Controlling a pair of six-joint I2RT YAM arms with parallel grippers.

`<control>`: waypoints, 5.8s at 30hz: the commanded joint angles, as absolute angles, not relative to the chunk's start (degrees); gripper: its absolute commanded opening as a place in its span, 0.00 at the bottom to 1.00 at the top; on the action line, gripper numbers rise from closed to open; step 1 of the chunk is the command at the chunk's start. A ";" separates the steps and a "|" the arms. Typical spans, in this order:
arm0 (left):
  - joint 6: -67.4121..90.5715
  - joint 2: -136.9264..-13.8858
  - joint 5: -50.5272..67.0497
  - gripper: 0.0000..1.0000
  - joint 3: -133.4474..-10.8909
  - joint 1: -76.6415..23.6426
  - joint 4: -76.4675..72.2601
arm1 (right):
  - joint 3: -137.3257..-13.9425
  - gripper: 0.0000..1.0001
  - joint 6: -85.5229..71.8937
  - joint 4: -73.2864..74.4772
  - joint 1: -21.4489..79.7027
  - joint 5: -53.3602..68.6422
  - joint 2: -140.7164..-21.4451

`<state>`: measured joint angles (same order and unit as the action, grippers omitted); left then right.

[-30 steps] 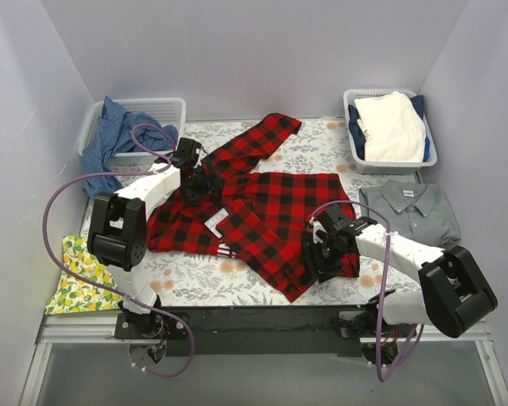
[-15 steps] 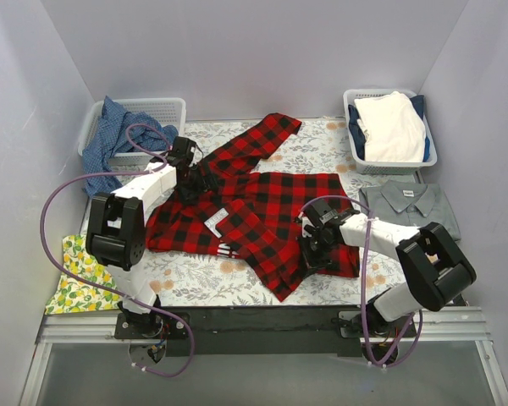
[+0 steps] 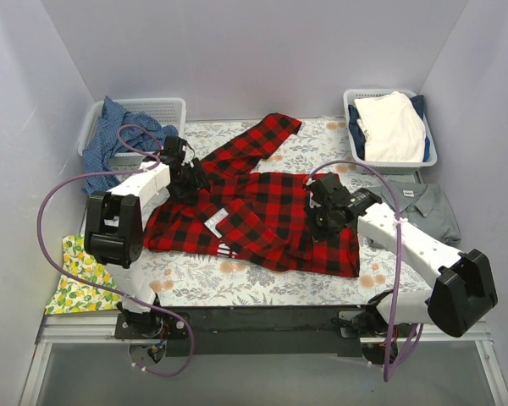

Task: Fold and stack the long sleeve shirts
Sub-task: Fold the shirt

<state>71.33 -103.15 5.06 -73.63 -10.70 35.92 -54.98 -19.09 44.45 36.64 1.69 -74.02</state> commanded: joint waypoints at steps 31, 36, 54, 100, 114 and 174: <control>73.48 -93.96 -0.36 0.73 -72.86 -5.19 35.94 | -65.82 0.72 -20.85 47.03 28.39 -15.31 -82.26; 73.56 -91.50 1.93 0.73 -67.34 -5.27 35.60 | -65.39 0.65 -17.14 44.83 30.76 -5.20 -83.41; 74.09 -94.66 2.64 0.73 -66.18 -5.27 34.63 | -53.97 0.41 -9.31 40.52 33.05 10.64 -84.46; 73.04 -95.45 0.70 0.73 -63.28 -5.01 33.49 | -60.22 0.01 -7.64 56.77 31.99 12.84 -82.97; 71.63 -95.45 -1.23 0.73 -64.33 -4.13 34.28 | -58.52 0.57 -11.59 58.97 31.20 3.17 -80.95; 63.02 -108.79 10.29 0.77 -82.70 -0.09 32.61 | -81.11 0.56 -9.40 46.06 15.84 7.37 -97.55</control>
